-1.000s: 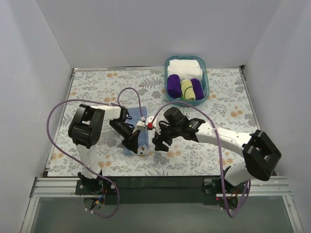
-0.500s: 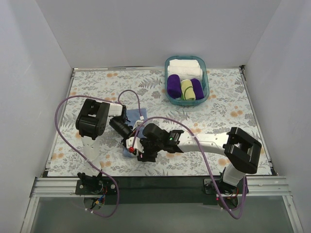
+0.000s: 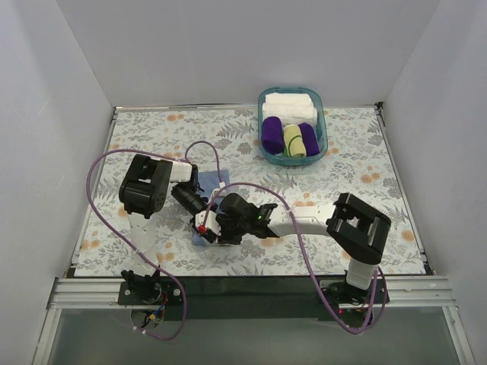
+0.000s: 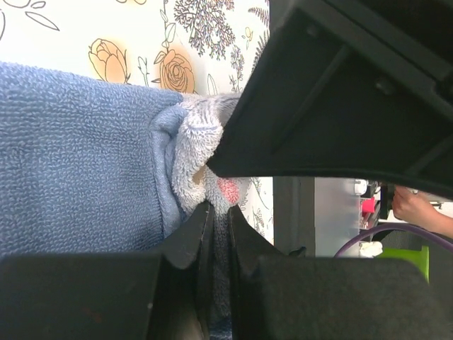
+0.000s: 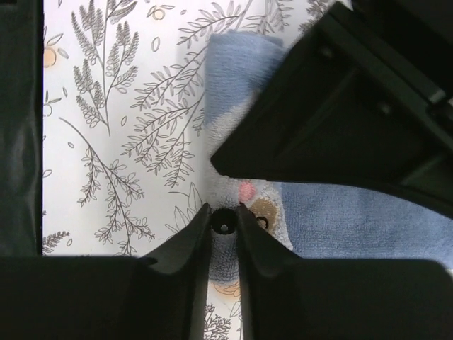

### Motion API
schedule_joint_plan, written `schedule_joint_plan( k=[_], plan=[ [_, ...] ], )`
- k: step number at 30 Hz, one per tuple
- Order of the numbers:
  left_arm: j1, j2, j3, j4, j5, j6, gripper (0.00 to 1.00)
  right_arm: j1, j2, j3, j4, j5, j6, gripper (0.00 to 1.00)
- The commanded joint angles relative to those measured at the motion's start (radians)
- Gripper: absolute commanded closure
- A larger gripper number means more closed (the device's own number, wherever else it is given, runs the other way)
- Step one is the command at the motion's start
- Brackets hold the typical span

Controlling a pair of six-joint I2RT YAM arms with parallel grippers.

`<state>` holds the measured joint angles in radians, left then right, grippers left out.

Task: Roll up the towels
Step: Roll the towel

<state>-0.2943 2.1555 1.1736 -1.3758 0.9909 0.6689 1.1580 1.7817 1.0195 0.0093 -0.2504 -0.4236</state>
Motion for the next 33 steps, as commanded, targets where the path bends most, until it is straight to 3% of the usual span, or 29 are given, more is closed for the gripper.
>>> schedule_joint_plan(
  k=[1, 2, 3, 6, 10, 16, 18, 24, 29, 33],
  plan=[
    [0.011, 0.009, -0.017, 0.169, -0.161, 0.057, 0.94, -0.049, 0.038, 0.007, 0.001, -0.095, 0.069, 0.84],
    [0.011, 0.003, -0.022, 0.173, -0.155, 0.061, 0.94, -0.056, 0.042, 0.008, -0.005, -0.107, 0.081, 0.95],
    [0.014, -0.012, -0.025, 0.178, -0.152, 0.061, 0.88, -0.069, 0.054, 0.016, -0.008, -0.130, 0.082, 0.99],
    [0.036, -0.049, -0.035, 0.190, -0.114, 0.064, 0.78, -0.110, 0.068, 0.039, -0.106, -0.206, 0.097, 0.99],
    [0.159, -0.147, -0.020, 0.179, -0.045, 0.090, 0.62, -0.170, 0.071, 0.047, -0.158, -0.374, 0.155, 0.99],
    [0.293, -0.247, -0.015, 0.138, 0.018, 0.138, 0.56, -0.224, 0.140, 0.100, -0.236, -0.564, 0.207, 0.99],
    [0.348, -0.353, -0.037, 0.178, 0.029, 0.130, 0.55, -0.231, 0.188, 0.143, -0.259, -0.611, 0.220, 0.99],
    [0.314, -0.798, -0.292, 0.460, -0.104, 0.040, 0.51, -0.231, 0.323, 0.305, -0.394, -0.658, 0.236, 0.99],
    [0.207, -1.043, -0.465, 0.559, -0.201, 0.069, 0.51, -0.238, 0.413, 0.410, -0.512, -0.699, 0.252, 0.99],
    [0.060, -1.175, -0.584, 0.593, -0.294, 0.100, 0.49, -0.244, 0.478, 0.458, -0.552, -0.746, 0.285, 0.99]
  ],
)
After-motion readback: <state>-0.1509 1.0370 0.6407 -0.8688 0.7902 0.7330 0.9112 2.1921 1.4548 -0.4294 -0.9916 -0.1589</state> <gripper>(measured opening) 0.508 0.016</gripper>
